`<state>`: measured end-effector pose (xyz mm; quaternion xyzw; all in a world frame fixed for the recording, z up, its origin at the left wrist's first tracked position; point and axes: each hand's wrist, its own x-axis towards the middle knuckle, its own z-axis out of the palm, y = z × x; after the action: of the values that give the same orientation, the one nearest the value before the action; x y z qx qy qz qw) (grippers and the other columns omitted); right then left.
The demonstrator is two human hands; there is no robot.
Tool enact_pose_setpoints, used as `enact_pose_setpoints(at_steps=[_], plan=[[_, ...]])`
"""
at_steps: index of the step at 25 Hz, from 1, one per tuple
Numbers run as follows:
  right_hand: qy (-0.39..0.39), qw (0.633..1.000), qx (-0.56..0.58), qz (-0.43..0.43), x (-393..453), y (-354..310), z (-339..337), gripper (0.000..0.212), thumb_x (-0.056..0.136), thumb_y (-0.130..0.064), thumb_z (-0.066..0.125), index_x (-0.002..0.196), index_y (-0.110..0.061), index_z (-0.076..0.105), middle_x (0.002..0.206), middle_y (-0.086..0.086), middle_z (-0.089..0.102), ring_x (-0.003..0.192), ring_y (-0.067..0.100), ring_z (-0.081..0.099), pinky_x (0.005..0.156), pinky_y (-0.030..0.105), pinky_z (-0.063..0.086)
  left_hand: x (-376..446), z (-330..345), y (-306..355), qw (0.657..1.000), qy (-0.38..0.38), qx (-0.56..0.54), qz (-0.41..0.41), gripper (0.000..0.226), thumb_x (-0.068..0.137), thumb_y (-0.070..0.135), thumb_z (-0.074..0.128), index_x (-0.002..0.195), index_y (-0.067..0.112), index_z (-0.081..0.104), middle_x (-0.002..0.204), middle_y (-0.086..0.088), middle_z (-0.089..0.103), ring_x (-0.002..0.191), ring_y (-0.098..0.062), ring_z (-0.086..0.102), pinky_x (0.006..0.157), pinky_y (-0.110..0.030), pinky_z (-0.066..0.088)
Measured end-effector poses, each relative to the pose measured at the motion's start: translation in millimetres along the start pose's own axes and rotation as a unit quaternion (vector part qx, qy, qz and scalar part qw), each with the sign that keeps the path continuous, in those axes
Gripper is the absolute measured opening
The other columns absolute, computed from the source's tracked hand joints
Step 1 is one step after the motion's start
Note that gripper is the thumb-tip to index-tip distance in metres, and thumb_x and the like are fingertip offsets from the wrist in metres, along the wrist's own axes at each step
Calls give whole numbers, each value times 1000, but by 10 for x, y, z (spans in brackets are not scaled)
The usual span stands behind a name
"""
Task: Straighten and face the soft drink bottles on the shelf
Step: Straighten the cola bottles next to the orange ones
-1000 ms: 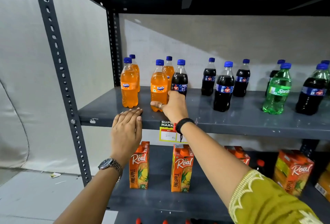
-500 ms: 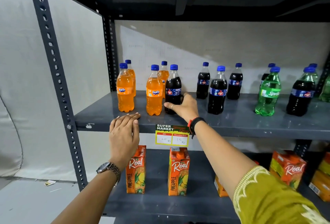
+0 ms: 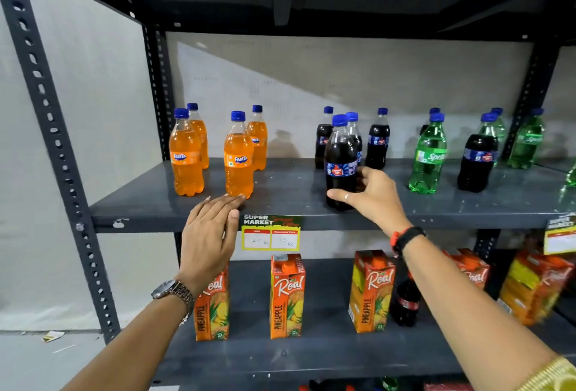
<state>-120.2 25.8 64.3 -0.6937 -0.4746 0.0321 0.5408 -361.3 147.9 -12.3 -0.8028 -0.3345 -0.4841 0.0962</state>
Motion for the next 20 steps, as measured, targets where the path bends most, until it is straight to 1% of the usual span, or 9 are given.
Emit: enact_pose_setpoints(at_steps=[2, 4, 5, 6, 10, 13, 16, 19, 20], plan=[[30, 999, -9, 14, 37, 140, -186, 57, 66, -28, 82, 116, -11, 61, 116, 6, 66, 104, 14, 58, 85, 22, 39, 51, 59, 193, 999, -1, -4, 33, 43, 96, 29, 28, 118, 16, 63, 119, -1, 67, 118, -18, 56, 106, -31, 29], [46, 999, -18, 20, 76, 261, -313, 50, 67, -29, 82, 110, -12, 63, 103, 0, 66, 98, 12, 59, 82, 21, 39, 89, 126, 363, 998, -7, -1, 64, 44, 97, 29, 28, 120, 15, 63, 121, 0, 66, 122, -16, 53, 109, -32, 28], [55, 998, -29, 22, 93, 311, -367, 48, 68, -29, 81, 109, -11, 63, 100, 0, 65, 95, 12, 58, 81, 21, 39, 110, 165, 443, 997, -13, 1, 74, 44, 96, 29, 28, 121, 15, 62, 122, 0, 65, 124, -16, 52, 110, -33, 27], [65, 997, -40, 26, 125, 367, -413, 48, 69, -28, 80, 110, -10, 62, 102, 2, 66, 95, 14, 58, 81, 21, 39, 134, 205, 518, 996, -21, 7, 81, 44, 96, 29, 29, 122, 14, 62, 123, 0, 65, 124, -16, 52, 111, -33, 26], [86, 995, -44, 37, 267, 496, -525, 52, 70, -26, 80, 113, -5, 60, 112, 11, 66, 107, 22, 61, 83, 22, 40, 214, 389, 736, 995, -57, 31, 82, 44, 96, 30, 30, 122, 12, 61, 122, -3, 66, 125, -19, 52, 111, -33, 23], [97, 993, -49, 45, 422, 589, -516, 55, 71, -25, 80, 116, -2, 58, 117, 15, 64, 114, 29, 58, 89, 28, 42, 240, 498, 790, 994, -73, 54, 62, 47, 95, 34, 29, 120, 13, 62, 122, -3, 66, 124, -19, 53, 110, -38, 30], [102, 991, -66, 60, 580, 707, -468, 51, 69, -32, 80, 108, -4, 62, 109, 14, 68, 105, 29, 62, 86, 31, 47, 242, 549, 777, 993, -73, 73, 60, 49, 95, 36, 28, 117, 13, 65, 120, -3, 67, 120, -20, 56, 108, -42, 35], [99, 991, -56, 65, 601, 781, -470, 44, 71, -30, 79, 103, -4, 64, 101, 11, 69, 96, 24, 64, 81, 27, 47, 238, 581, 744, 993, -59, 73, 67, 49, 95, 36, 28, 115, 13, 66, 117, -3, 68, 117, -20, 59, 106, -40, 36], [117, 991, -43, 55, 558, 785, -505, 42, 72, -29, 78, 102, -4, 64, 96, 9, 69, 92, 22, 64, 81, 26, 48, 245, 597, 748, 994, -49, 70, 71, 49, 95, 35, 28, 114, 13, 67, 116, -3, 69, 115, -20, 60, 105, -39, 35]])
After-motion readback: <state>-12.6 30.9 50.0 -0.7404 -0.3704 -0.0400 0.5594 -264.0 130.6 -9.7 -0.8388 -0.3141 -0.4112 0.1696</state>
